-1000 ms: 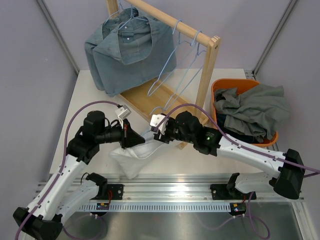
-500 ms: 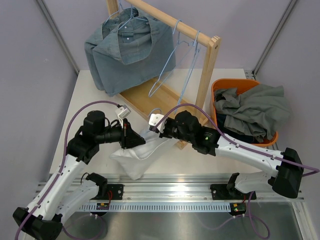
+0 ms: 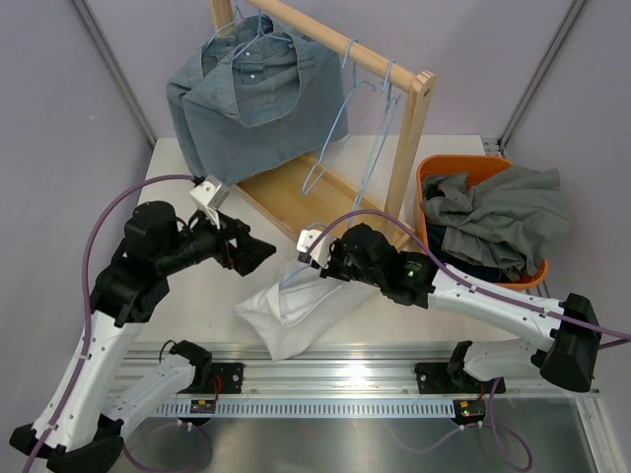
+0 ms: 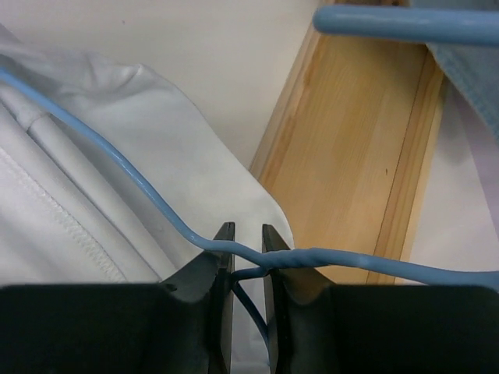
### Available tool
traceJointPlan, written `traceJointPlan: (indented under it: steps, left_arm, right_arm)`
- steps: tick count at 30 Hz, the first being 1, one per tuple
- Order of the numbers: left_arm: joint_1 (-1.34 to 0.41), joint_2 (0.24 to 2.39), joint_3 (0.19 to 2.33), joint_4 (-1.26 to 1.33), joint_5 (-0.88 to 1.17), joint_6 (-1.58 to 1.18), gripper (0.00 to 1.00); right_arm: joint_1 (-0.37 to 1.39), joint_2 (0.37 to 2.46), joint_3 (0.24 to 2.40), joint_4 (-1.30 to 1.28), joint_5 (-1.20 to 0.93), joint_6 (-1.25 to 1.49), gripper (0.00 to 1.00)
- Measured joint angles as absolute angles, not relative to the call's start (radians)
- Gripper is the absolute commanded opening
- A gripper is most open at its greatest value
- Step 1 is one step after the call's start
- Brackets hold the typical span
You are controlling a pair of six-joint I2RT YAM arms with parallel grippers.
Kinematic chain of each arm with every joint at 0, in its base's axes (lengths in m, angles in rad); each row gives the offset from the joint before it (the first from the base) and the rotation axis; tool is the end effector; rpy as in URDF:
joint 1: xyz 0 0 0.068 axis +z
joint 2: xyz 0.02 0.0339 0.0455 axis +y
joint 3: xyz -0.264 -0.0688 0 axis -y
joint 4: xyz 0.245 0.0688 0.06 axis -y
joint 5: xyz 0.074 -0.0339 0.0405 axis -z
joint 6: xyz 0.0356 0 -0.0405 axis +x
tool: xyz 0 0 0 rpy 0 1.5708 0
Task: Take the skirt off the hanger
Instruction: Pick up the hanger from the clothesline.
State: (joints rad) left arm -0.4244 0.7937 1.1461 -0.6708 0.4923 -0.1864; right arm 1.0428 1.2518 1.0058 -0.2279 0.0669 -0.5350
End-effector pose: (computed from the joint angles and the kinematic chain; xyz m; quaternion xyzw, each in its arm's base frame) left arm 0.1245 -0.0747 0.4096 0.2351 0.7633 -0.3592 0.4827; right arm 0.1466 0.2466 0.3127 -0.5929 0.6133 0.1033 0.5115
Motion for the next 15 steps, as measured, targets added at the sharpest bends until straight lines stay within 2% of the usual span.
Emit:
traceJointPlan:
  steps: [8,15]
  left_arm:
    - [-0.429,0.786,1.155,-0.808,0.352,-0.188,0.87]
    - [-0.48,0.782,1.111,-0.873,0.232,-0.295,0.83]
  right_arm:
    - [1.042,1.266,1.032,-0.344,0.199,-0.471,0.0]
    - [0.984,1.362,1.075,-0.42,0.271,-0.443,0.0]
